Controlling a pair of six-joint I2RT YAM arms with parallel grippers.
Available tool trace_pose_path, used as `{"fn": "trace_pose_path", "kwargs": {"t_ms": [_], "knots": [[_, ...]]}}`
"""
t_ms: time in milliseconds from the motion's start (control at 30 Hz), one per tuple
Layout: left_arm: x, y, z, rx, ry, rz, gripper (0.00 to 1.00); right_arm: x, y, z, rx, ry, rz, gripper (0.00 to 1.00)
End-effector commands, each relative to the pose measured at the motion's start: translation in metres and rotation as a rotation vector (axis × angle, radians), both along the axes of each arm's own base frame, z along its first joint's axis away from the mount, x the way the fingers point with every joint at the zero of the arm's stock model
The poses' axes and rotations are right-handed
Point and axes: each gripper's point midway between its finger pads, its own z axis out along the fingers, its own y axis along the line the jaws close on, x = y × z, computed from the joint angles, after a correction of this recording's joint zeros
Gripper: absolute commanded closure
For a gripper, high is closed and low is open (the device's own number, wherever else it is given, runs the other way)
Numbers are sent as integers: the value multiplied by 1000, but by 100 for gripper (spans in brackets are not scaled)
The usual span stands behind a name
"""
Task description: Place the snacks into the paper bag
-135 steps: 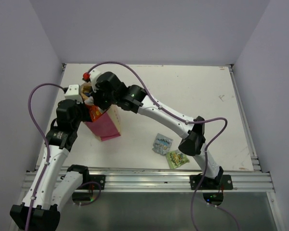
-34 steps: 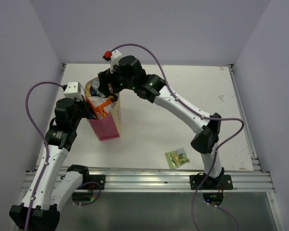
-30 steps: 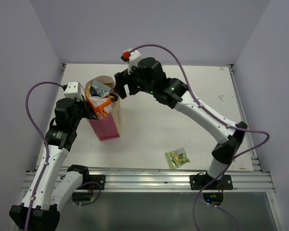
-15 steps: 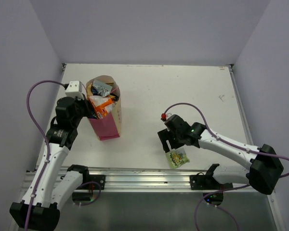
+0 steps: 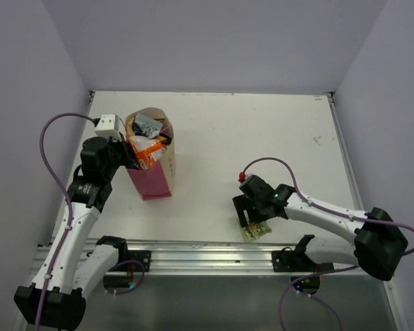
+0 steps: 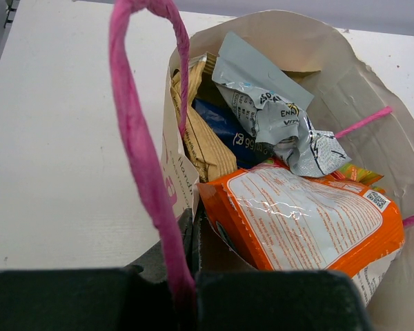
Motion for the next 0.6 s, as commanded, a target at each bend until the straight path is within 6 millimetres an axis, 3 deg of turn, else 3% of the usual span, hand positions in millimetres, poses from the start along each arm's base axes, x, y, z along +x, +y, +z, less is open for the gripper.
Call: {"fn": "trace_pose_path", "kwargs": {"t_ms": [0, 200, 300, 333, 433, 567], "knots": [[-5, -8, -7, -13, 41, -38, 100, 0, 3, -4, -14, 33, -33, 20], [-6, -6, -4, -6, 36, -28, 100, -9, 0, -24, -88, 133, -29, 25], [-6, -5, -3, -4, 35, -26, 100, -10, -1, -27, -106, 148, -27, 41], [-5, -5, -4, -3, 35, -26, 100, -9, -1, -27, -110, 143, -27, 56], [-3, -6, -4, -1, 37, -30, 100, -6, -1, -15, -108, 121, -19, 85], [-1, -6, -3, -4, 28, -31, 100, 12, 11, 9, -82, 52, 4, 98]]}}
